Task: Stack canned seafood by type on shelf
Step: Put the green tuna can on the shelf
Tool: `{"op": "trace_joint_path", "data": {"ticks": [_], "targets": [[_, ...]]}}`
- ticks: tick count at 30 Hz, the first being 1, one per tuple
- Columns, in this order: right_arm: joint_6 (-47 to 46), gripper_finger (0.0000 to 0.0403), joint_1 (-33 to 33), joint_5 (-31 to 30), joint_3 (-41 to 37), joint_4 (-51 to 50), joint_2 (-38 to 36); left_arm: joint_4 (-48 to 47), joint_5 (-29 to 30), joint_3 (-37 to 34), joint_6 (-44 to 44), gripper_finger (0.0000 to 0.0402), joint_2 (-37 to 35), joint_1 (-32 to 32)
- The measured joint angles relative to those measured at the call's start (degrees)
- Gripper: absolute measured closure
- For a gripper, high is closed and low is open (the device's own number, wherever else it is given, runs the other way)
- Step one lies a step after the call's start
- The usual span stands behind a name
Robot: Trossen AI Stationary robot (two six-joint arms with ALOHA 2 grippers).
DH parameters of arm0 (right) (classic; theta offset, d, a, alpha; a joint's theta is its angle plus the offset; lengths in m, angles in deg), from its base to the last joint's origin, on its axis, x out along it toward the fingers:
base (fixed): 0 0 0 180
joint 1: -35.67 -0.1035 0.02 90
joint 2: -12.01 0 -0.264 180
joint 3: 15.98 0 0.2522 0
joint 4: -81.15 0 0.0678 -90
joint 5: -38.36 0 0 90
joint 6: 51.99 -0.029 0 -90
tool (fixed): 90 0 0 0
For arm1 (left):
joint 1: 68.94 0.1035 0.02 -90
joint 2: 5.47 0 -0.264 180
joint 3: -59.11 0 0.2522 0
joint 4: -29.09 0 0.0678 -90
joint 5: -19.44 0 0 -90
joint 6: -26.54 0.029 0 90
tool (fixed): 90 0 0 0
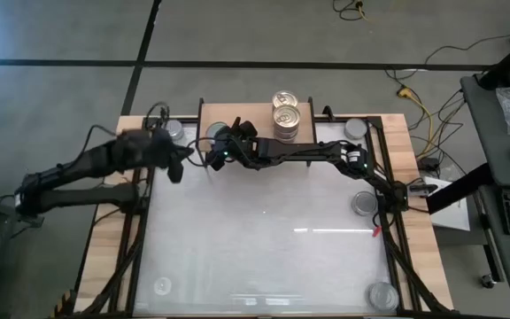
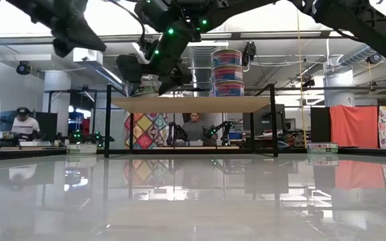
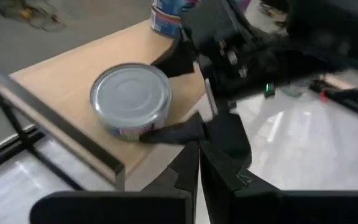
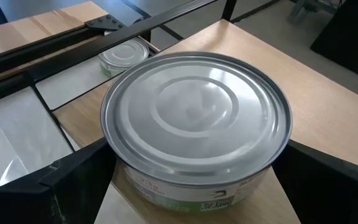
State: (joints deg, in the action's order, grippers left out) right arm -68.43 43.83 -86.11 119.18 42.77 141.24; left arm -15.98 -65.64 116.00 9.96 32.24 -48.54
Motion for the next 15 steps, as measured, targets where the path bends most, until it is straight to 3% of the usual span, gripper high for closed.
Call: {"op": "trace_joint_path", "data": {"ticks": [6, 9, 11, 15], "targets": [[0.61, 0.0003, 0.09, -0.01, 0.00, 0.02, -0.13, 0.70, -25.48, 2.06, 4.81, 0.0401, 9.17, 15.66], [0.61, 0.0003, 0.11, 0.01, 0.00, -0.02, -0.13, 7.10, -35.25, 2.06, 5.54, 0.0401, 12.65, 20.10], [0.61, 0.0003, 0.11, 0.01, 0.00, -0.02, -0.13, 10.16, -39.03, 2.06, 5.03, 0.0401, 14.75, 21.72], [0.61, 0.0003, 0.11, 0.04, 0.00, -0.06, -0.16, 13.48, -38.73, 2.25, 5.31, 0.0401, 17.53, 22.65]]}}
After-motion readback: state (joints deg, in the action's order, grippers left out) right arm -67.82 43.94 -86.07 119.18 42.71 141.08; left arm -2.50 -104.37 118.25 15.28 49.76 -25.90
